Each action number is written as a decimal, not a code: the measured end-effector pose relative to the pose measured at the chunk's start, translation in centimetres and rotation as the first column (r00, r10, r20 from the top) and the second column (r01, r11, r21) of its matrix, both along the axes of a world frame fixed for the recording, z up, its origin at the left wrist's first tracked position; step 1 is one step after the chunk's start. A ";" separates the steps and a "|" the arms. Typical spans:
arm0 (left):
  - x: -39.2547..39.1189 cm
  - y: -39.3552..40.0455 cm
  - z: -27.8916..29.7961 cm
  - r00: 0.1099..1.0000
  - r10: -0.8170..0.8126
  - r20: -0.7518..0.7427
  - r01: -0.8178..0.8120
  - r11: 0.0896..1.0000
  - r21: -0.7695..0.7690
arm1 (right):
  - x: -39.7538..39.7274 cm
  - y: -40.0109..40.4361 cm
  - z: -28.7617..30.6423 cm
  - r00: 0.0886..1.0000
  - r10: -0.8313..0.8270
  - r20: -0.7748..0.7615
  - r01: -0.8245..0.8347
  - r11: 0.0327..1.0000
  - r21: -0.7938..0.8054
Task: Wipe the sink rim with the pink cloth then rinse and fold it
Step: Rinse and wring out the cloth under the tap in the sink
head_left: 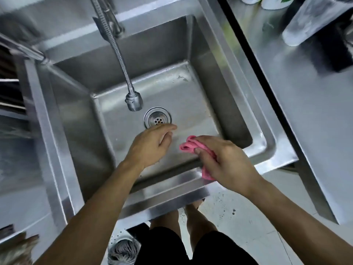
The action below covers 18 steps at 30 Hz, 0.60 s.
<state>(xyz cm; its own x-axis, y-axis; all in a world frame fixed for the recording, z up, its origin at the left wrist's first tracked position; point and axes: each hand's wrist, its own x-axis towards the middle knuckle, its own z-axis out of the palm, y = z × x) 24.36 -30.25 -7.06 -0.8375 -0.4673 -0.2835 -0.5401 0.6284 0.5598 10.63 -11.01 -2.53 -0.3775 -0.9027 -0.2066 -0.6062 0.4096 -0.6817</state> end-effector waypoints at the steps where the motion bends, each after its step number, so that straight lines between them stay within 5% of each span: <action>1: 2.1 -0.6 -0.1 0.996 0.062 0.064 -0.063 0.998 0.014 | -0.2 -1.5 0.4 0.997 -0.034 0.075 0.033 0.999 0.013; 5: 7.1 -4.2 0.3 0.950 0.278 0.144 -0.289 0.955 0.064 | 0.2 -7.5 0.4 0.970 -0.042 0.238 0.025 0.997 0.072; 10: 5.3 -11.5 1.4 0.844 0.534 -0.059 -0.519 0.839 0.161 | 0.6 -13.0 -1.4 0.970 0.051 0.238 -0.083 0.989 0.125; 14: -0.1 -17.1 3.1 0.767 0.602 -0.223 -0.603 0.795 0.072 | 0.5 -14.7 -2.8 0.972 0.042 0.230 -0.075 0.988 0.137; 18: -5.3 -19.8 4.3 0.767 0.614 -0.188 -0.625 0.781 -0.001 | 0.2 -15.4 -3.3 0.969 0.041 0.243 -0.070 0.992 0.109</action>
<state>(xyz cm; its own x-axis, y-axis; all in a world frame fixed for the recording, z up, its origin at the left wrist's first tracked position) 19.06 -50.04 -2.80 -0.3917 -0.9122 -0.1204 -0.7249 0.2254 0.6509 10.80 -26.36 -5.81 -0.2541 -0.8852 -0.3896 -0.4545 0.4649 -0.7598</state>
